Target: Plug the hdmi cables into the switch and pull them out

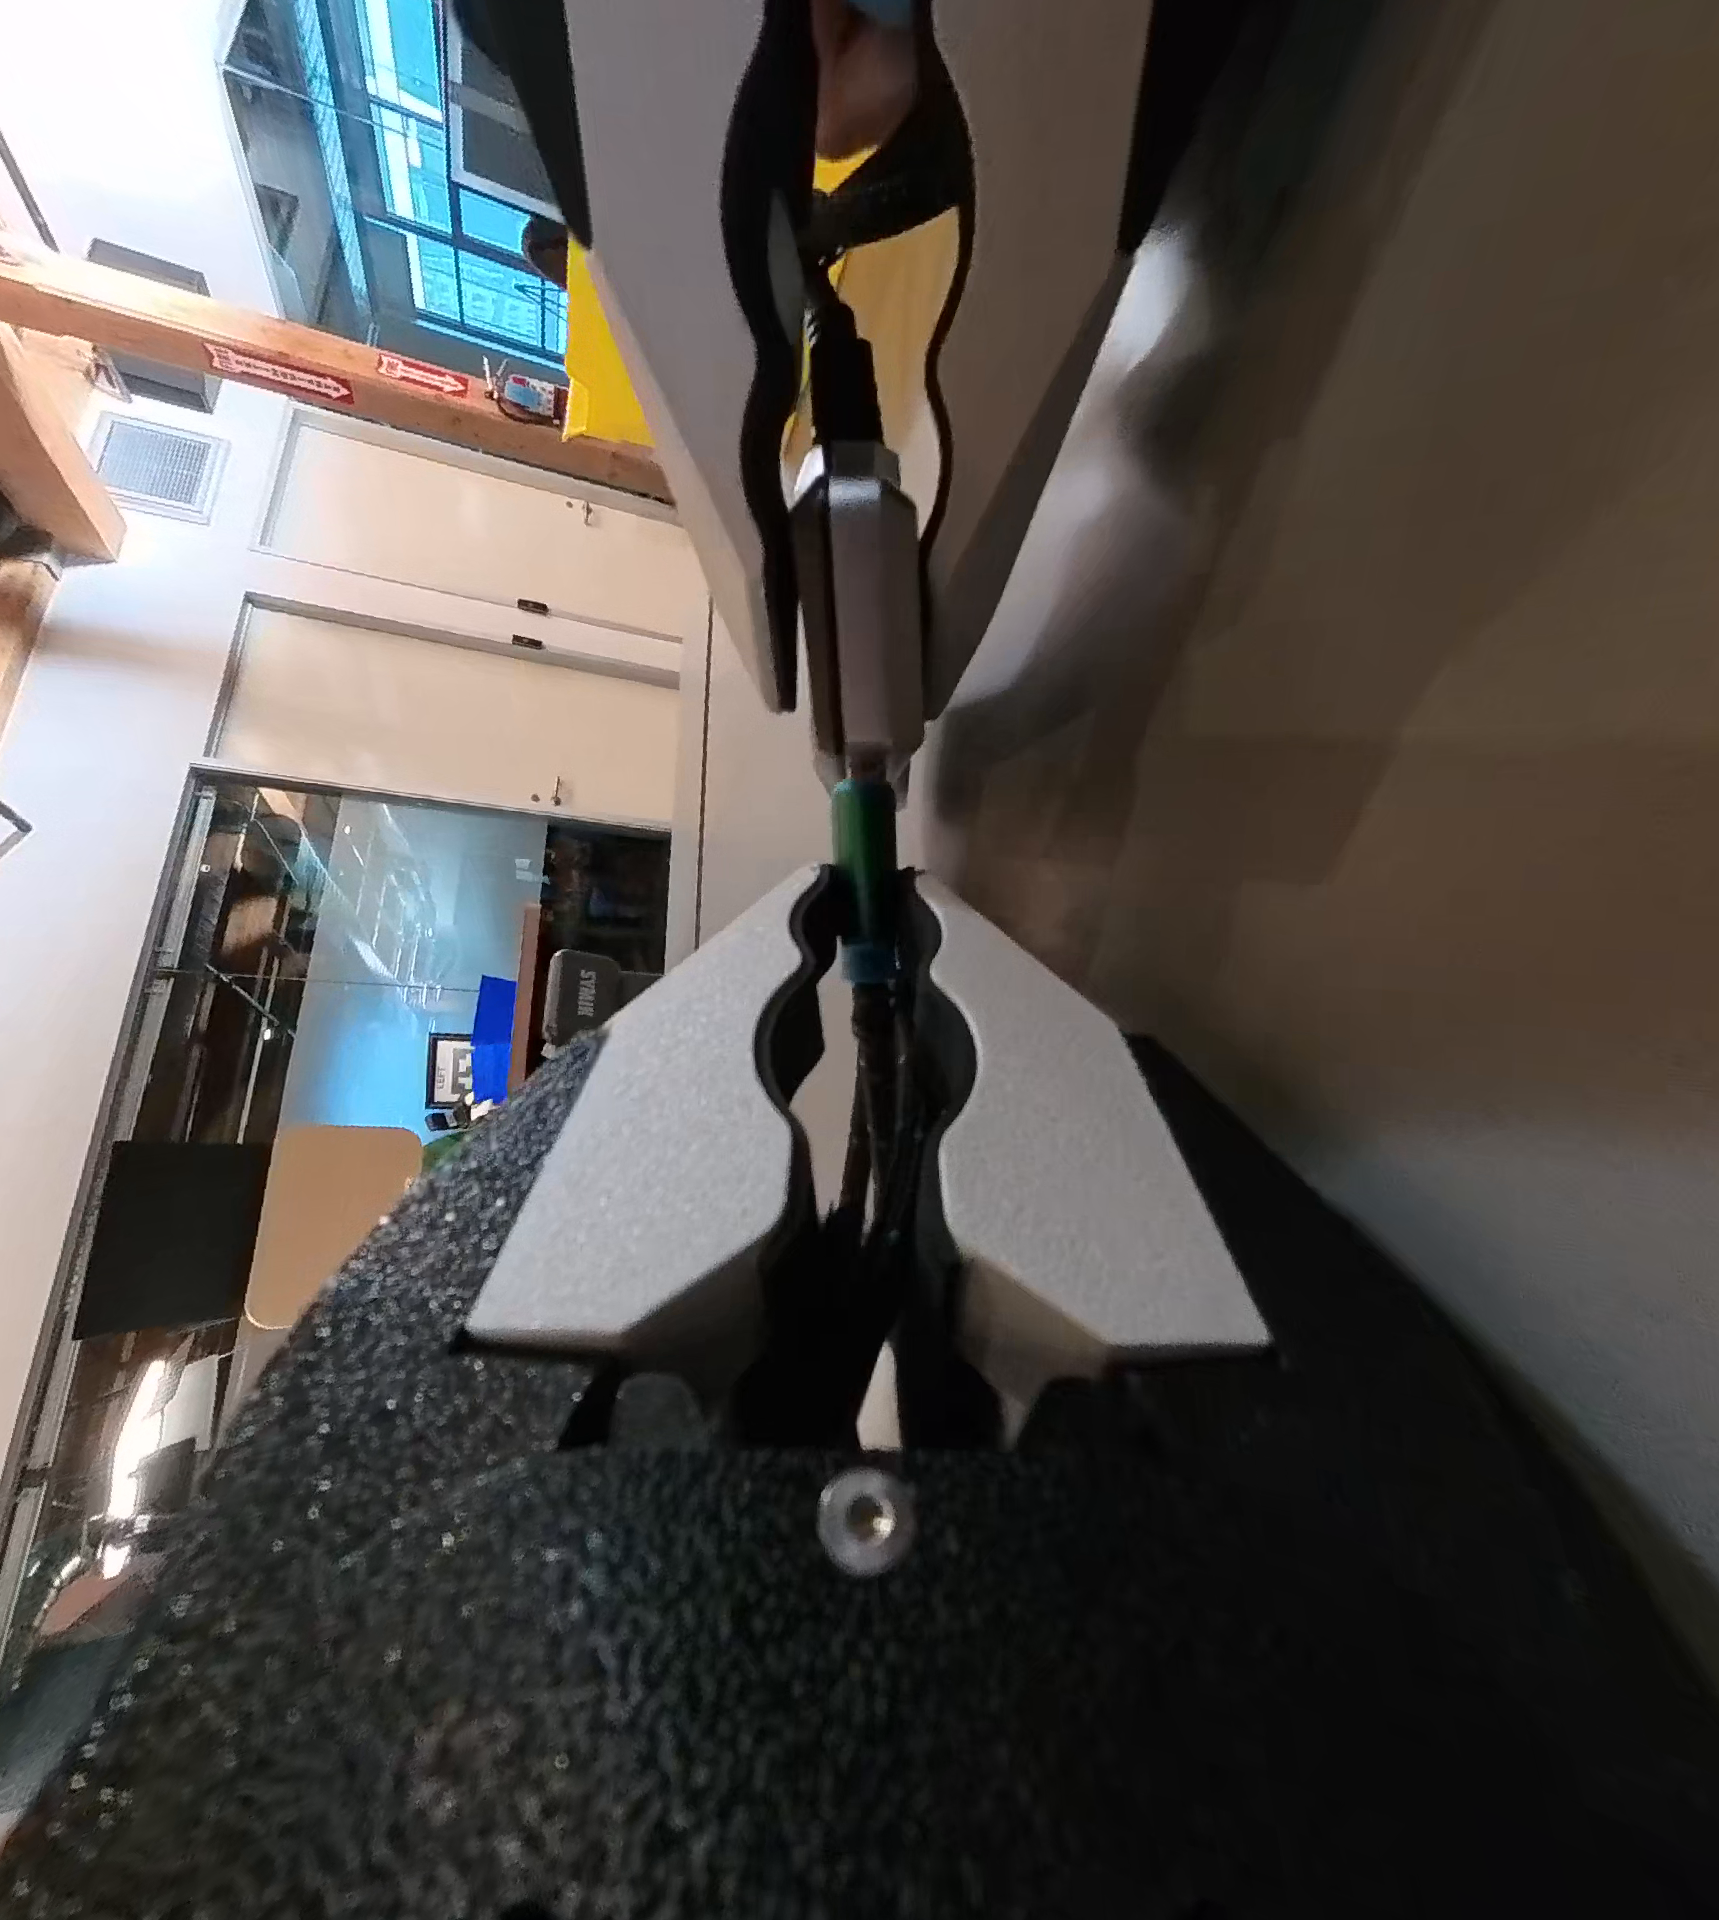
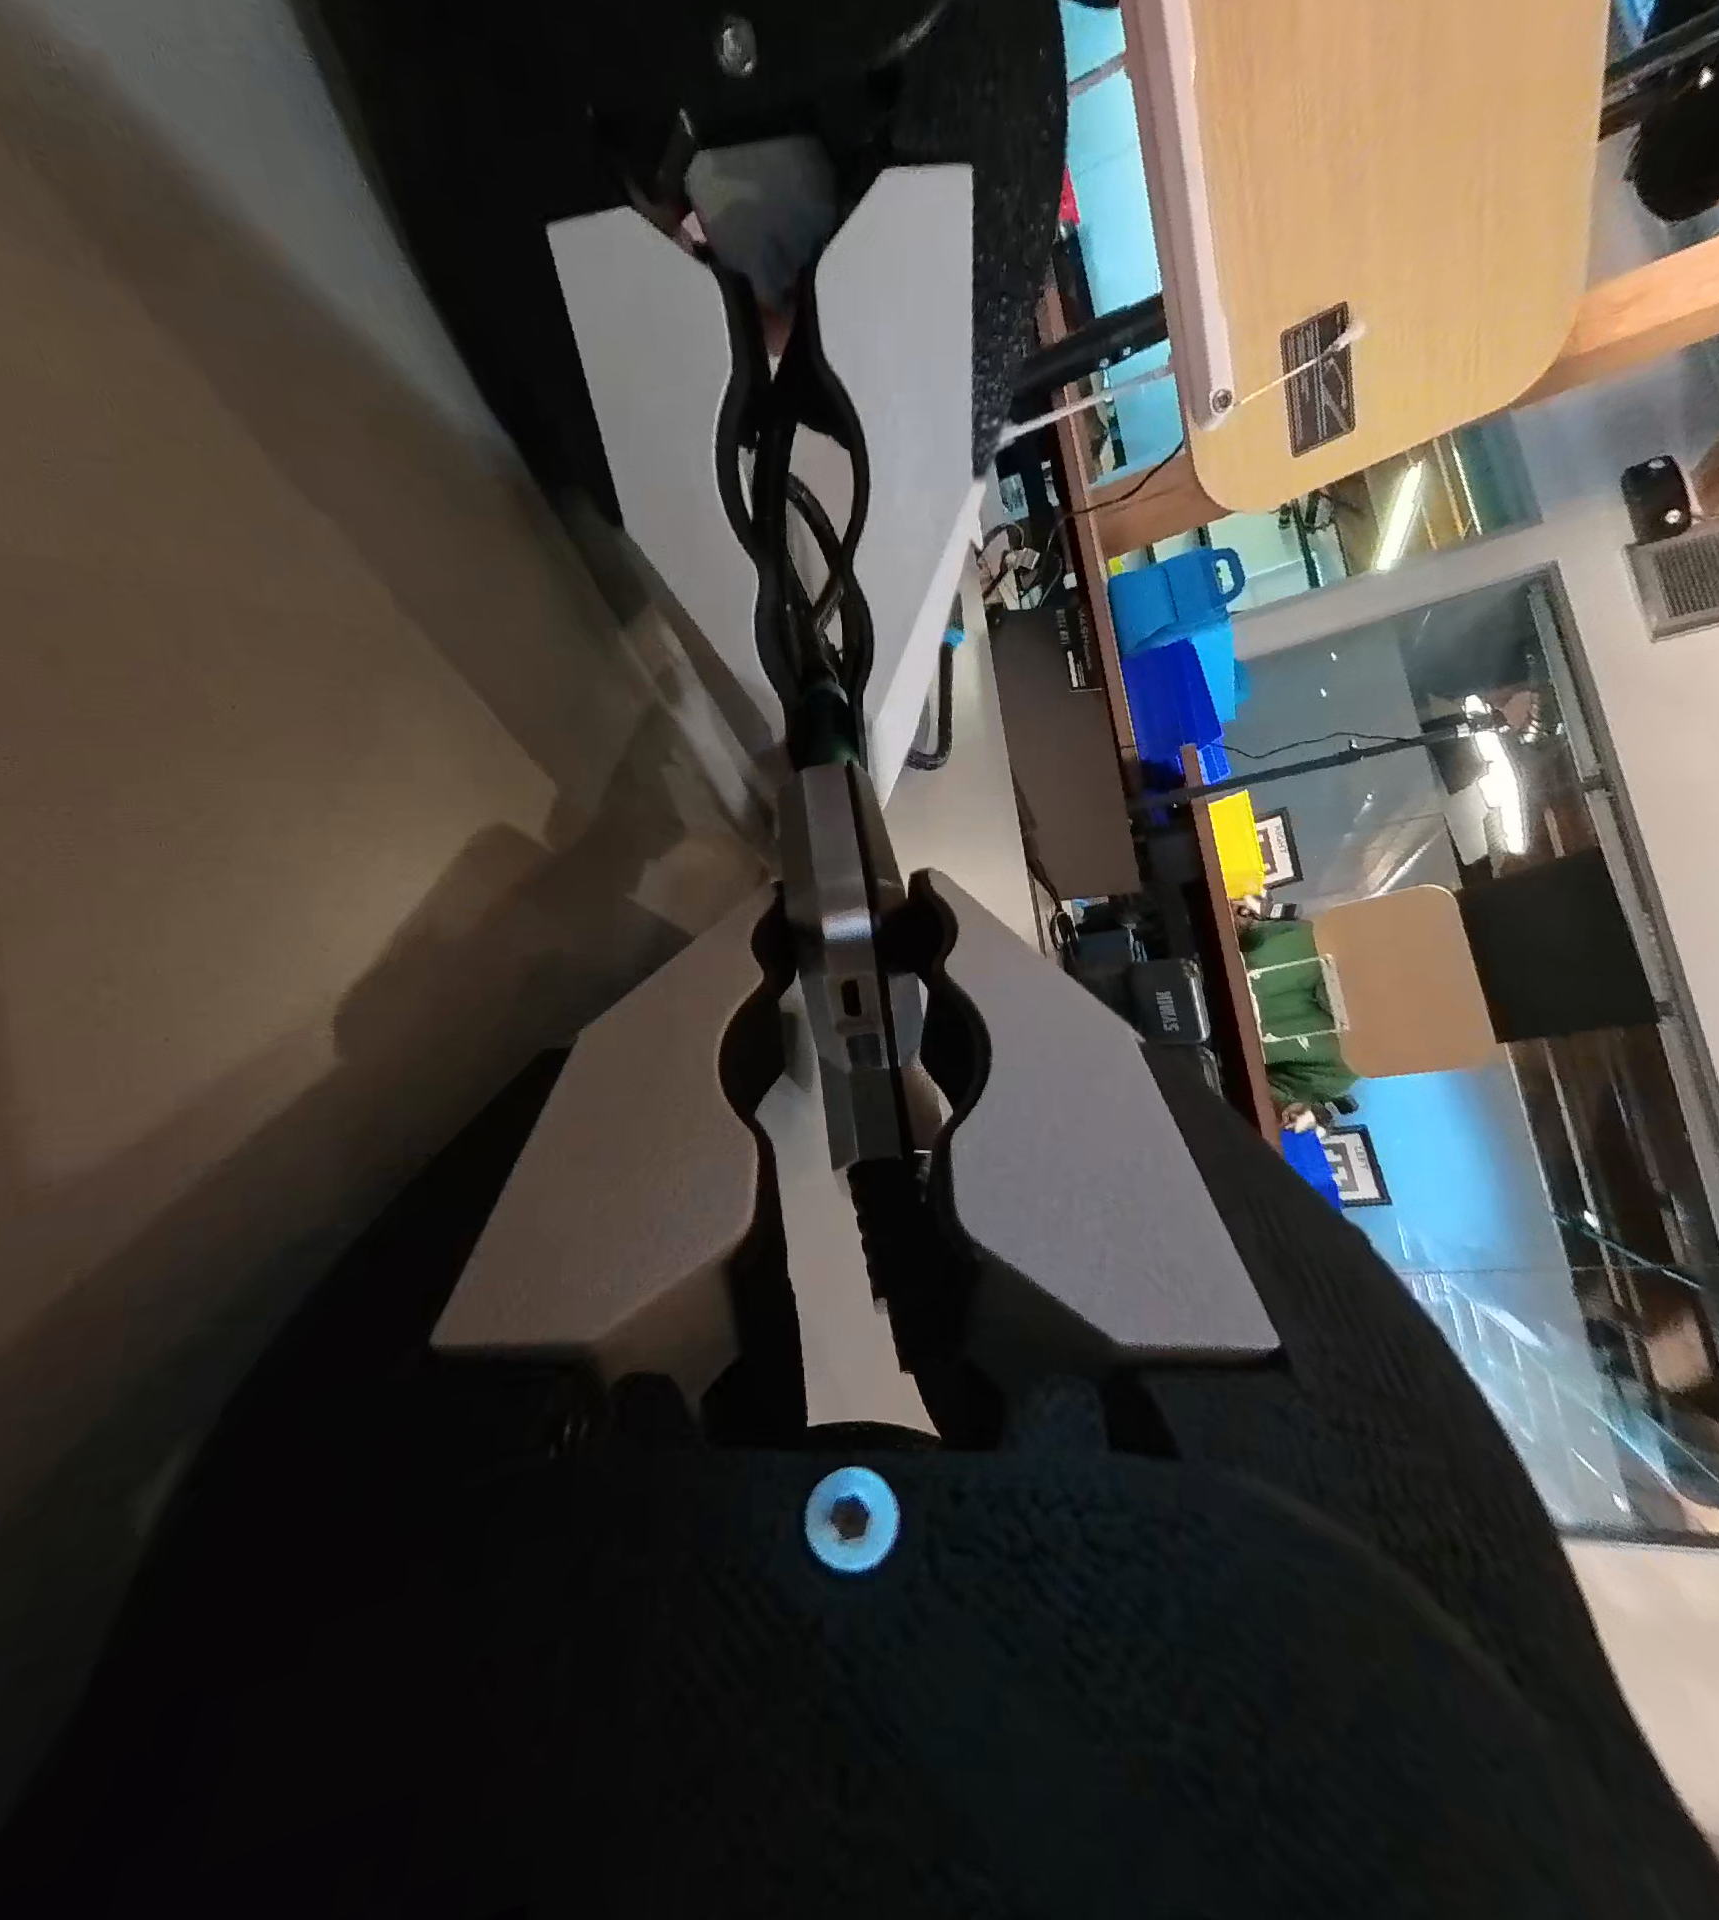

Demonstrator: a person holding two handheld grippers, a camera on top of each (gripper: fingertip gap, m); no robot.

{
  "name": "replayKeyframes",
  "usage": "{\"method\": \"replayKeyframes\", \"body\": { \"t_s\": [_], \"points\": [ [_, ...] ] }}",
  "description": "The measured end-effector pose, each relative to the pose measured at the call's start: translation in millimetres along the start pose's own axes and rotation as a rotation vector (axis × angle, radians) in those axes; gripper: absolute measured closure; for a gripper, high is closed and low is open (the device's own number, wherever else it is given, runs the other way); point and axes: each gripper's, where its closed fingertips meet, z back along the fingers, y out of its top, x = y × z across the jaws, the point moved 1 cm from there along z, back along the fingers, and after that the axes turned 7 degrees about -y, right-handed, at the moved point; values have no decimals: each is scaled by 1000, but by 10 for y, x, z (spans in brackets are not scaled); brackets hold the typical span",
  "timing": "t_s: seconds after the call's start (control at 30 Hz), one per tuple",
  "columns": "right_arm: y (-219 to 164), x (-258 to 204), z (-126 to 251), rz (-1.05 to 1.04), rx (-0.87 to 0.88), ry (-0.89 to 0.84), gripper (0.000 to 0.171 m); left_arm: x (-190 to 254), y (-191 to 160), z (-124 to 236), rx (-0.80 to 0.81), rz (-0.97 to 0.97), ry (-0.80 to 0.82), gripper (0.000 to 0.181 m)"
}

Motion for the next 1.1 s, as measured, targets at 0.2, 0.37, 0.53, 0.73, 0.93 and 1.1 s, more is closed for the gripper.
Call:
{"method": "replayKeyframes", "body": {
  "t_s": [0.2,0.37,0.53,0.73,0.93,1.1],
  "points": [
    [-406,124,167,-37,-108,-18,151,-117,-767,318,-147,168,53,173],
    [-472,187,166,-73,-137,-46,151,-94,-801,349,-184,159,53,173],
    [-475,199,144,-76,-139,-54,152,-108,-777,261,-184,246,40,171],
    [-444,214,114,-30,-145,-82,151,-53,-472,225,-132,411,-39,140],
    [-391,240,114,-19,-124,-104,151,-210,-229,149,-136,344,75,139],
    [-195,145,110,20,-38,-66,151,-176,-246,-203,-306,48,133,132]
  ]
}}
